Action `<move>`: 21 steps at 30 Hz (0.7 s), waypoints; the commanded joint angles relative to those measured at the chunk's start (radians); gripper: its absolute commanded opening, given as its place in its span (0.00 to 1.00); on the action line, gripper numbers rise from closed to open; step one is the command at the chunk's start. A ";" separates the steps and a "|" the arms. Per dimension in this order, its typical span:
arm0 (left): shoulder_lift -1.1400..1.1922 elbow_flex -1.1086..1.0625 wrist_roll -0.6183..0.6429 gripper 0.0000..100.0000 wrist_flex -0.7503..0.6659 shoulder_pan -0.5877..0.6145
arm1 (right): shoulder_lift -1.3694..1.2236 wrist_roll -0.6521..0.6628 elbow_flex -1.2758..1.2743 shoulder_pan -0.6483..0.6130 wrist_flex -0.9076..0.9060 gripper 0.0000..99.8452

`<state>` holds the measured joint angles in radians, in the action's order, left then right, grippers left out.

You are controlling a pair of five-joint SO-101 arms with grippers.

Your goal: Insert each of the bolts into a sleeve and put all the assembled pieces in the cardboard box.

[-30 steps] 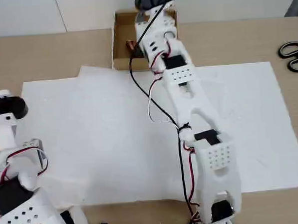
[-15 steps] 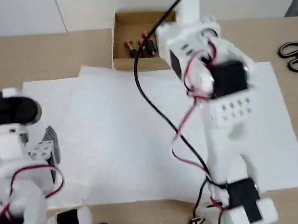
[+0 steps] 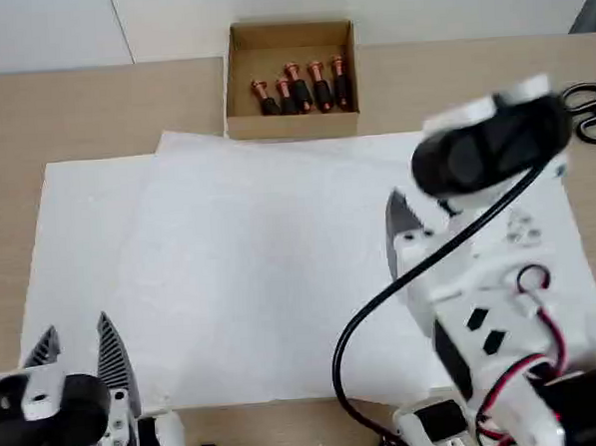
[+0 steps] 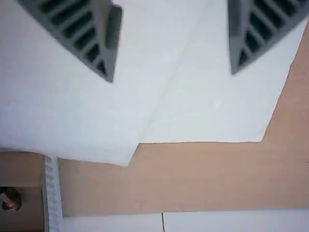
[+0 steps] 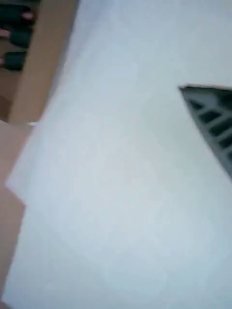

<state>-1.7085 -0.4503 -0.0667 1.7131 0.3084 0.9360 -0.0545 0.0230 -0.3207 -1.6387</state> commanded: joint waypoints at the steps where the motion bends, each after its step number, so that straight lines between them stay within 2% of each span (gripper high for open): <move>1: -0.077 -0.105 0.000 0.15 -0.101 -0.003 | 0.168 0.011 -0.334 0.002 0.111 0.16; 9: -0.112 -0.386 0.002 0.15 -0.190 -0.002 | 0.568 0.011 -1.042 0.004 0.642 0.16; 13: -0.112 -0.501 0.005 0.15 -0.255 -0.002 | 0.780 0.011 -1.347 0.021 0.848 0.16; 16: -0.112 -0.611 0.002 0.15 -0.302 -0.002 | 0.894 0.011 -1.508 0.085 0.934 0.16; 21: -0.112 -0.674 0.002 0.15 -0.338 -0.008 | 0.865 0.011 -1.616 0.220 0.986 0.16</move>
<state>-1.8128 -1.0963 -0.0667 1.4093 0.3099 1.7875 -0.0545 -1.5543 -0.1534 -0.6997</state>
